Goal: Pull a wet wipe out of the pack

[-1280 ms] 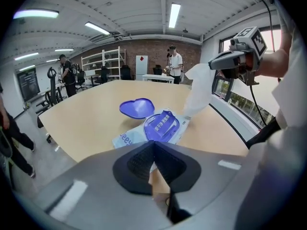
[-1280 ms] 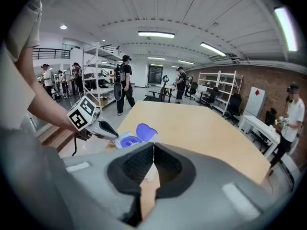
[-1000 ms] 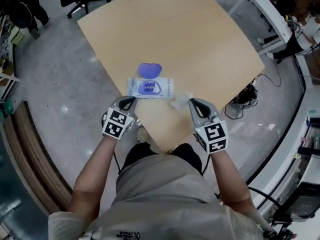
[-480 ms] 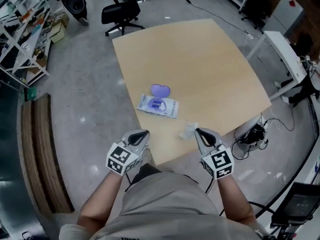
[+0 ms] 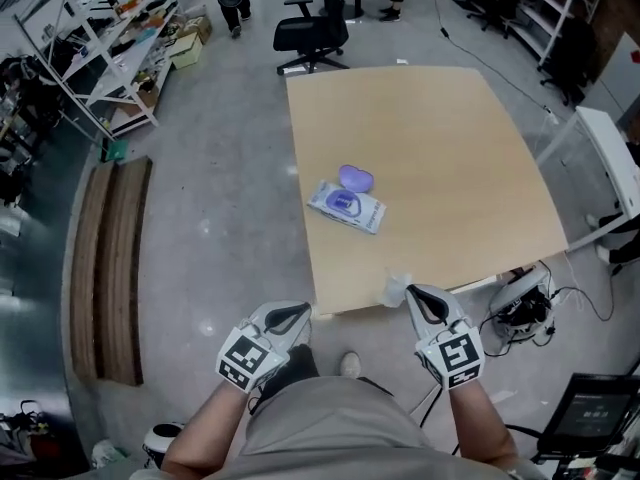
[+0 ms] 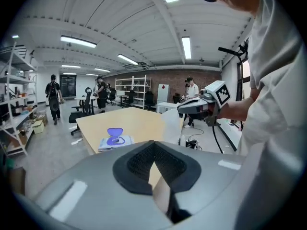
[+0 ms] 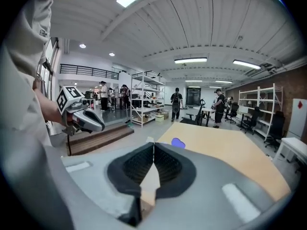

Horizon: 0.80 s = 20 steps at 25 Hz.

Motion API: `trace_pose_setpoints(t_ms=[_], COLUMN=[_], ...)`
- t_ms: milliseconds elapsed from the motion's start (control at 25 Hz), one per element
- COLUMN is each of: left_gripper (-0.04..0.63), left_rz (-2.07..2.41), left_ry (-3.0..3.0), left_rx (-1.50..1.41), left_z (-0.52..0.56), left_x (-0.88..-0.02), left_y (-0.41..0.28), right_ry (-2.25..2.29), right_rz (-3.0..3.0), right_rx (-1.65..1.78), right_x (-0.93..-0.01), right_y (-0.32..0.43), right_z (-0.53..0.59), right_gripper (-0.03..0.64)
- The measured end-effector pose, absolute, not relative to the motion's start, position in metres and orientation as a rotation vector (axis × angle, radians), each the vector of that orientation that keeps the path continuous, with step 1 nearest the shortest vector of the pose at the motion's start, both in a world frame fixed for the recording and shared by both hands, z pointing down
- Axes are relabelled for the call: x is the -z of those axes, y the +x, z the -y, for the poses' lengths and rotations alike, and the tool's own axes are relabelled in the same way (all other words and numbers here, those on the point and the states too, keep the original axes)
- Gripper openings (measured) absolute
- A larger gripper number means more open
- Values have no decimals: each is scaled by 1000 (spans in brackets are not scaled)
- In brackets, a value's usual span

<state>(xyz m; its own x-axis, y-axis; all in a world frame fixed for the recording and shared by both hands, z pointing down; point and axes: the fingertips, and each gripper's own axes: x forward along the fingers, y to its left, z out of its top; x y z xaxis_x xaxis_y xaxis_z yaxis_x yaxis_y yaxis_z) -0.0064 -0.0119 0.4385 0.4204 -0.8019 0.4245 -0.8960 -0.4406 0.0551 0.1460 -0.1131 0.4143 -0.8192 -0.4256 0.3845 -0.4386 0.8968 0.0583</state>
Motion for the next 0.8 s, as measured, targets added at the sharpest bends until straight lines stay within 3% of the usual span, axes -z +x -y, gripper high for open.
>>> trace_pose_setpoints(t_ms=[400, 800], left_gripper=[6, 6], left_rz=[1504, 1444], left_ry=[2461, 2537], left_rx=[-455, -377], left_z=[-51, -188], left_x=[-392, -369], left_y=[-14, -83], right_ry=[646, 675], right_rz=[2706, 2717], right_rx=[-34, 1], right_x=[-386, -356], right_y=[138, 60], right_z=[46, -91], right_gripper=[5, 5])
